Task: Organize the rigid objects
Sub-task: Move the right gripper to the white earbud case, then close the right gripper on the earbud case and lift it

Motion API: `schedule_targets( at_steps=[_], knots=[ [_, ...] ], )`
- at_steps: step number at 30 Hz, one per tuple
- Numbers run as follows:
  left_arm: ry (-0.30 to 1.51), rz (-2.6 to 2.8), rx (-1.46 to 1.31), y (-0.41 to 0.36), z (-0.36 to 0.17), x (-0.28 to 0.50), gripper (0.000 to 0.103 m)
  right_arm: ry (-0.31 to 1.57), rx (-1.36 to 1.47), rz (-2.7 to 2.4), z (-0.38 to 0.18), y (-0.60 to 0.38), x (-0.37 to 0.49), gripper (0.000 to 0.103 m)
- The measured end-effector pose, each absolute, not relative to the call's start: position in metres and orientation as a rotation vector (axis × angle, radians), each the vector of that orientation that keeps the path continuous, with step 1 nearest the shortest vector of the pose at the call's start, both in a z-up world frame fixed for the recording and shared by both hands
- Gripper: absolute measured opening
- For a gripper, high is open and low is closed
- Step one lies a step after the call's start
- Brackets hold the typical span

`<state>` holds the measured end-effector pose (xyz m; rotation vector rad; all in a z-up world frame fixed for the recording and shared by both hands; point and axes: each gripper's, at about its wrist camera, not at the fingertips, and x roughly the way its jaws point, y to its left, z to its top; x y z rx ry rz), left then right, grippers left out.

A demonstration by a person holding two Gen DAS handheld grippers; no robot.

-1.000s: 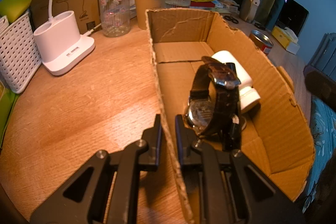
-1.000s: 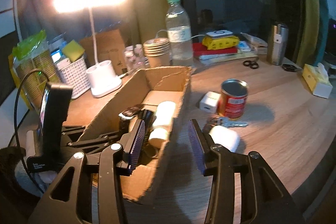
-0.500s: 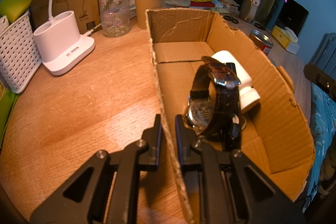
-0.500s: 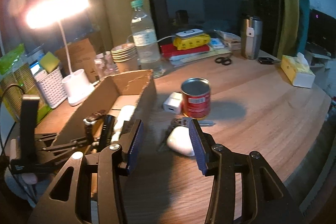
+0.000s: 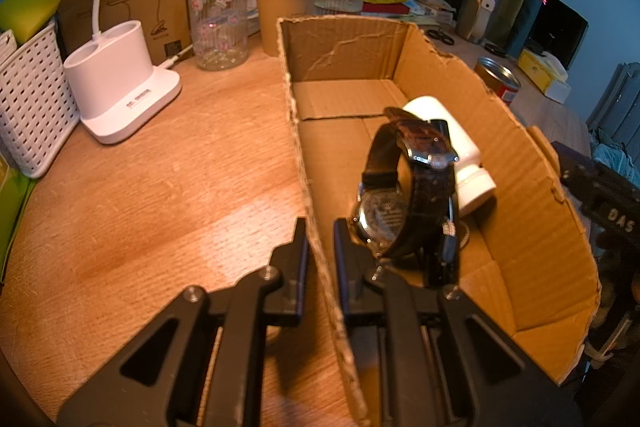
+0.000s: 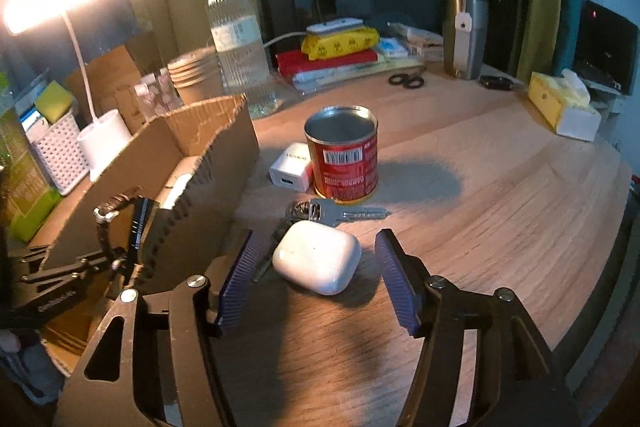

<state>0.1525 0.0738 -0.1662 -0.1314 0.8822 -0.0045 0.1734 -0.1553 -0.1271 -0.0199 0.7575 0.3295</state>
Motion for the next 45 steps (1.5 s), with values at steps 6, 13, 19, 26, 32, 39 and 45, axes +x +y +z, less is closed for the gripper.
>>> schedule_targets(
  at_steps=[6,13,19,26,32,39,45],
  knots=[
    [0.882,-0.004,-0.131,0.074,-0.166,0.153,0.013,0.781,-0.042,0.316,-0.136,-0.150,0.182,0.064],
    [0.882,-0.004,-0.131,0.074,-0.166,0.153,0.013,0.800,-0.061,0.320,-0.140,-0.143,0.189,0.064],
    [0.882,-0.004,-0.131,0.074,-0.166,0.153,0.013,0.835,-0.087,0.327,-0.145,-0.136,0.196,0.064],
    [0.882,-0.004,-0.131,0.075,-0.166,0.153,0.013,0.870,-0.092,0.323,-0.150,-0.134,0.200,0.064],
    [0.882,-0.004,-0.131,0.075,-0.166,0.153,0.013,0.876,-0.119,0.321,-0.151,-0.131,0.200,0.062],
    [0.882,-0.005,-0.131,0.075,-0.166,0.153,0.013,0.844,-0.125,0.326,-0.147,-0.131,0.195,0.062],
    [0.882,-0.004,-0.131,0.074,-0.166,0.153,0.013,0.819,-0.117,0.324,-0.143,-0.133,0.192,0.062]
  ],
)
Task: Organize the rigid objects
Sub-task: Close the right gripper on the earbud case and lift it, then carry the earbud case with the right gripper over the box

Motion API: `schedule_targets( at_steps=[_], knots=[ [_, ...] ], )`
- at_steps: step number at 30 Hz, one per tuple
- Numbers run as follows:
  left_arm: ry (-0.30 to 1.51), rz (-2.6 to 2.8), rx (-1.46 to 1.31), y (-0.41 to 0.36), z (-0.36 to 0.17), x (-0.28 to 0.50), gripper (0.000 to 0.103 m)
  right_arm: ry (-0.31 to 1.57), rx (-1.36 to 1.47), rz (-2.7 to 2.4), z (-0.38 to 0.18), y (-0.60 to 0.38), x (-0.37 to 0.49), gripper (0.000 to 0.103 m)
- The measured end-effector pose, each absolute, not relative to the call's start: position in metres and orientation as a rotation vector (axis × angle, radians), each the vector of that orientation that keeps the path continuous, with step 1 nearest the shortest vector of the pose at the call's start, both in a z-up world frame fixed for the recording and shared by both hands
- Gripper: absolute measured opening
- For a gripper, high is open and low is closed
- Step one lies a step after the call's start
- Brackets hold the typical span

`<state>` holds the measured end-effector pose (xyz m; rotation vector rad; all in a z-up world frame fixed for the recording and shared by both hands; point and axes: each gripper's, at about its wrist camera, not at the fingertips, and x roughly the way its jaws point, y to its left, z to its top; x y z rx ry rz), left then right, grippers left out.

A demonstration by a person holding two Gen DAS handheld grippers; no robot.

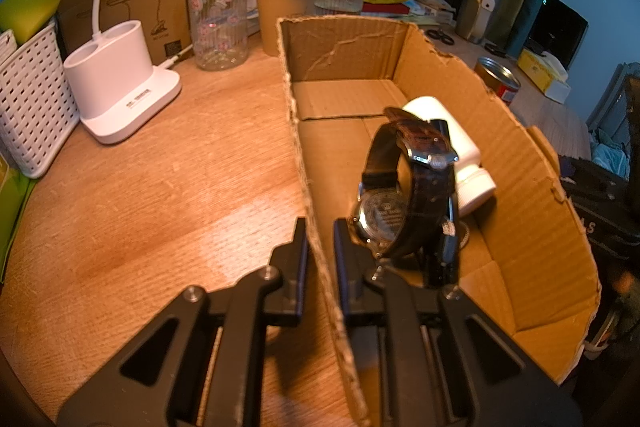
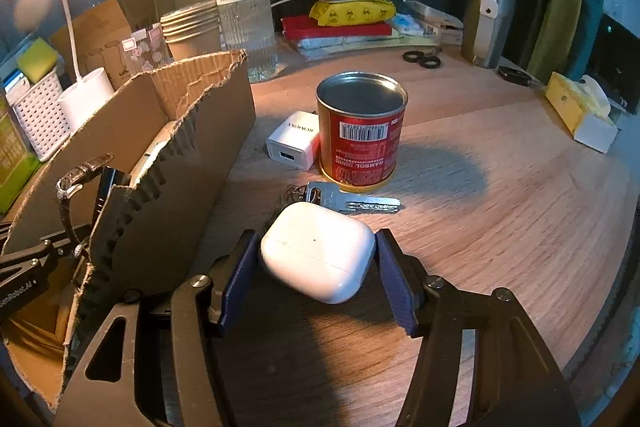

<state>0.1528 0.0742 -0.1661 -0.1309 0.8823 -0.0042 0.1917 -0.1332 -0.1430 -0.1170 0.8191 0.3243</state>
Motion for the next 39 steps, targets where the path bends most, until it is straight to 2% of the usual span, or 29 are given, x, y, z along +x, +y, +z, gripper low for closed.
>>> schedule_targets(
  at_steps=[19,39],
  knots=[
    [0.883,-0.004,-0.131,0.075,-0.166,0.153,0.013,0.748,-0.088,0.332,-0.115,-0.141,0.178,0.062],
    [0.883,-0.004,-0.131,0.075,-0.166,0.153,0.013,0.819,0.009,0.337,-0.131,-0.177,0.163,0.062]
  ],
)
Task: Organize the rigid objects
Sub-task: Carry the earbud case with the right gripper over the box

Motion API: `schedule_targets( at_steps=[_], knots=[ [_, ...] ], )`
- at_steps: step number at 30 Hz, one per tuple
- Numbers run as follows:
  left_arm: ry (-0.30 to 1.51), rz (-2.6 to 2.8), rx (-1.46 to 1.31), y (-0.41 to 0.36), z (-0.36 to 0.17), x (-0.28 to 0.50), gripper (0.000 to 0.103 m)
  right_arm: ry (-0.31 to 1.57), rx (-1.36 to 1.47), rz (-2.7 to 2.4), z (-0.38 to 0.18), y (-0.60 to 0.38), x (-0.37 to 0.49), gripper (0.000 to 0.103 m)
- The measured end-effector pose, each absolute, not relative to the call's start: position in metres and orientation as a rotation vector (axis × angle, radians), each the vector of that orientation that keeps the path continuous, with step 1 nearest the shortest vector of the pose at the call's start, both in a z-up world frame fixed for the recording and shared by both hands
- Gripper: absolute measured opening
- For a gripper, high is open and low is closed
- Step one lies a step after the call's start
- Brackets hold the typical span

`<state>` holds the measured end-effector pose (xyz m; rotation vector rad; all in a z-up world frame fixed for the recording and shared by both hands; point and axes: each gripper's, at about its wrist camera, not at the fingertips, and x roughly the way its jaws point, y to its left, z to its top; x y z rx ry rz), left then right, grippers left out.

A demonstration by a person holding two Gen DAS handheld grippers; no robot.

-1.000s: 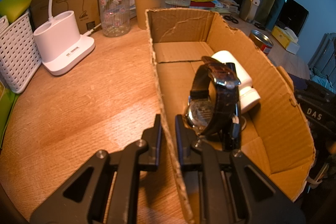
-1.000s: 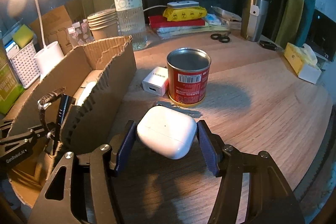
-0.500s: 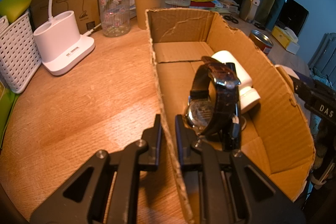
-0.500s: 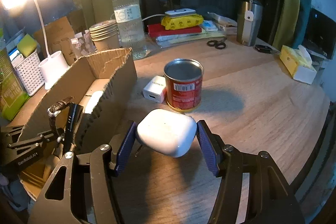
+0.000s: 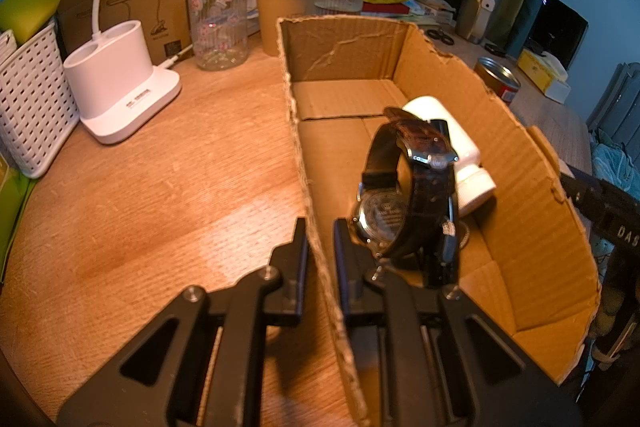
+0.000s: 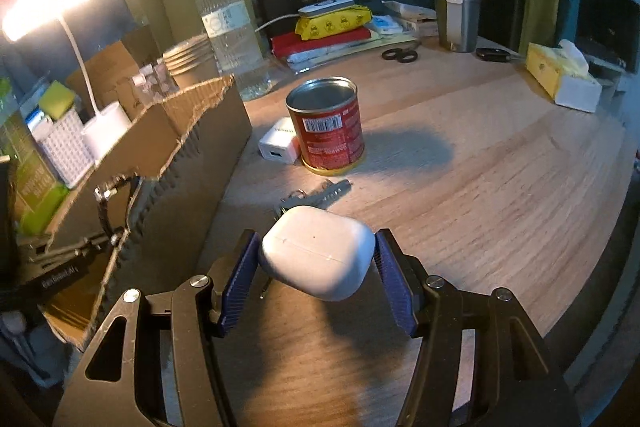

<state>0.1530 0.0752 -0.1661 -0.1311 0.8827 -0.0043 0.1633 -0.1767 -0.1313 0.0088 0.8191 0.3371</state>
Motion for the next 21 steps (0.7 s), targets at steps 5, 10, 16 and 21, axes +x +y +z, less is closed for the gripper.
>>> schedule_targets(
  at_steps=[5,10,16,21],
  knots=[
    [0.883,-0.004,-0.131,0.075,-0.166,0.153,0.013,0.858,-0.021,0.323,-0.146,-0.176,0.161,0.062],
    [0.883,-0.004,-0.131,0.075,-0.166,0.153,0.013,0.856,-0.053,0.321,-0.148,-0.174,0.157,0.062],
    [0.883,-0.004,-0.131,0.076,-0.166,0.153,0.013,0.835,-0.101,0.316,-0.148,-0.174,0.154,0.073],
    [0.883,-0.004,-0.131,0.075,-0.166,0.153,0.013,0.818,-0.073,0.334,-0.150,-0.179,0.155,0.072]
  ],
)
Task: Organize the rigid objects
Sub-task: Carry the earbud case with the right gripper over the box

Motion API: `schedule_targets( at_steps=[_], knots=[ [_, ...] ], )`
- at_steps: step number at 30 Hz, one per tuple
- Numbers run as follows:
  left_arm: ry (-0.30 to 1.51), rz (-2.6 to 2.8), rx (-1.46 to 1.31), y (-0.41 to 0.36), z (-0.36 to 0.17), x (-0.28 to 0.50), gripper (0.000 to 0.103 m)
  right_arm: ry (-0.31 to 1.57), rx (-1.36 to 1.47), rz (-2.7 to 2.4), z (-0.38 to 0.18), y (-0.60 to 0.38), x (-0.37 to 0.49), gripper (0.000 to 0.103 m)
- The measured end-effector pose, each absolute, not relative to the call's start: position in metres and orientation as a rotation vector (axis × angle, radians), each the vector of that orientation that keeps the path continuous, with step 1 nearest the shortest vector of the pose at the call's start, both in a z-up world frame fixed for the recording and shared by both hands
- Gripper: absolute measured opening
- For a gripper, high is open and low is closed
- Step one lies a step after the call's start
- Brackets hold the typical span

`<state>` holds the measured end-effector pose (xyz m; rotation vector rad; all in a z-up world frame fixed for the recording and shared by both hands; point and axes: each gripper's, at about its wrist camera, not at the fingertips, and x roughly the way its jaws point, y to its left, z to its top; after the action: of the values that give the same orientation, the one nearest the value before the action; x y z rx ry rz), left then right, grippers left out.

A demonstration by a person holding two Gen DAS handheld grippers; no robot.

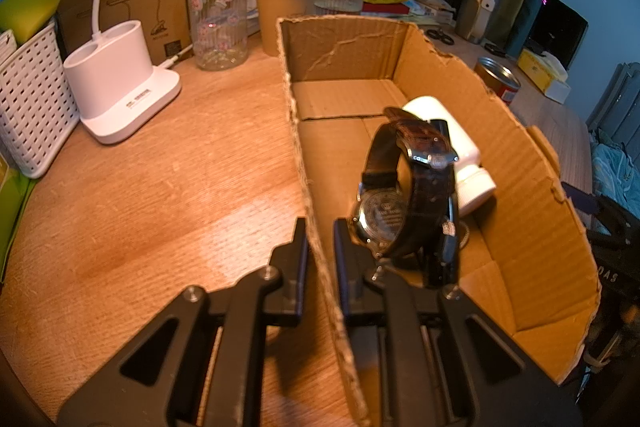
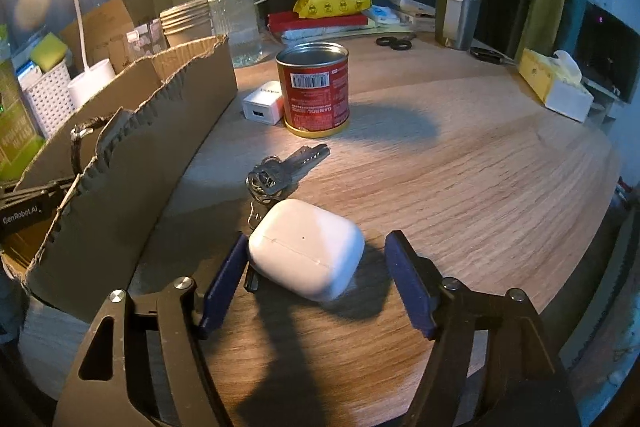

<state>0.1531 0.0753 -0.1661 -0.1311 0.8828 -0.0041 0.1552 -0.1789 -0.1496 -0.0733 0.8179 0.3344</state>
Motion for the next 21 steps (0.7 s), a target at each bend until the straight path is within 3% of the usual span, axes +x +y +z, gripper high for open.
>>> schedule_targets(
  at_steps=[1,21],
  knots=[
    [0.883,-0.004,-0.131,0.076,-0.166,0.153,0.013,0.820,-0.055,0.347,-0.149,-0.181,0.155,0.062],
    [0.883,-0.004,-0.131,0.075,-0.166,0.153,0.013,0.738,0.258,0.577,-0.105,-0.194,0.161,0.062]
  ],
)
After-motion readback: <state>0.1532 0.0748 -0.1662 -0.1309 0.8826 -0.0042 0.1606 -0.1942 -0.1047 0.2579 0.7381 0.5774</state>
